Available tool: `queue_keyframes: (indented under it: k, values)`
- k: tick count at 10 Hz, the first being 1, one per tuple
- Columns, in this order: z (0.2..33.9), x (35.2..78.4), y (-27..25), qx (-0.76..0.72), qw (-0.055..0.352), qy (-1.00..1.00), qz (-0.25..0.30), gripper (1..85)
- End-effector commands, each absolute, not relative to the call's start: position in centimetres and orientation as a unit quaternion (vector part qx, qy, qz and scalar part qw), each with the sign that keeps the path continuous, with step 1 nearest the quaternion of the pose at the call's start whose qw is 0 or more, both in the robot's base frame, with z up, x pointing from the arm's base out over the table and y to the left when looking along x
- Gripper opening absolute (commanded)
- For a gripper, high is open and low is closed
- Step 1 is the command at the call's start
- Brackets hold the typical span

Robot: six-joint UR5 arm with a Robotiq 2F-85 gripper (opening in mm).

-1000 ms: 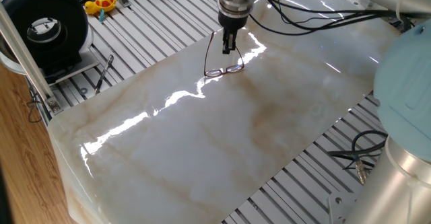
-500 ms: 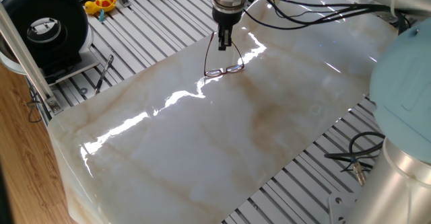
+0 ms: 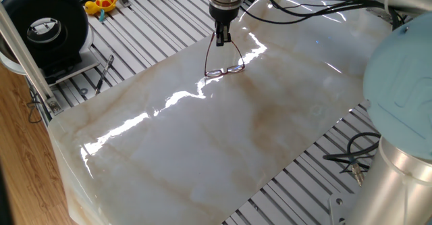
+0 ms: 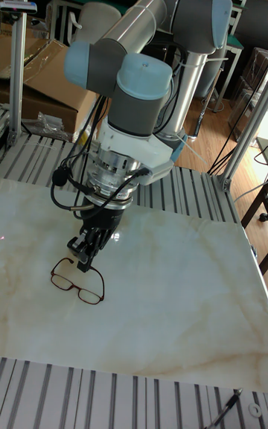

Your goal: Unfold the leg of the glasses (with one hand)

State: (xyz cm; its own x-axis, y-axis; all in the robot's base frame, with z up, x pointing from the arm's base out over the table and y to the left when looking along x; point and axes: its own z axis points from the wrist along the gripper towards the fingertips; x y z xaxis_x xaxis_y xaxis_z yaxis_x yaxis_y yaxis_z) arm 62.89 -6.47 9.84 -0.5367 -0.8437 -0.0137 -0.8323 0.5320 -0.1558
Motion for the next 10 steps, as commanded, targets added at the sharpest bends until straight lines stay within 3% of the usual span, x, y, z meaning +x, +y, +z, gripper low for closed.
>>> queue_keyframes:
  k: [1, 10]
  values:
    - [9.9, 63.5, -6.4, -0.487, 0.047, 0.869, -0.065, 1.3]
    - [9.8, 63.8, -8.5, -0.491, 0.034, 0.868, -0.073, 1.3]
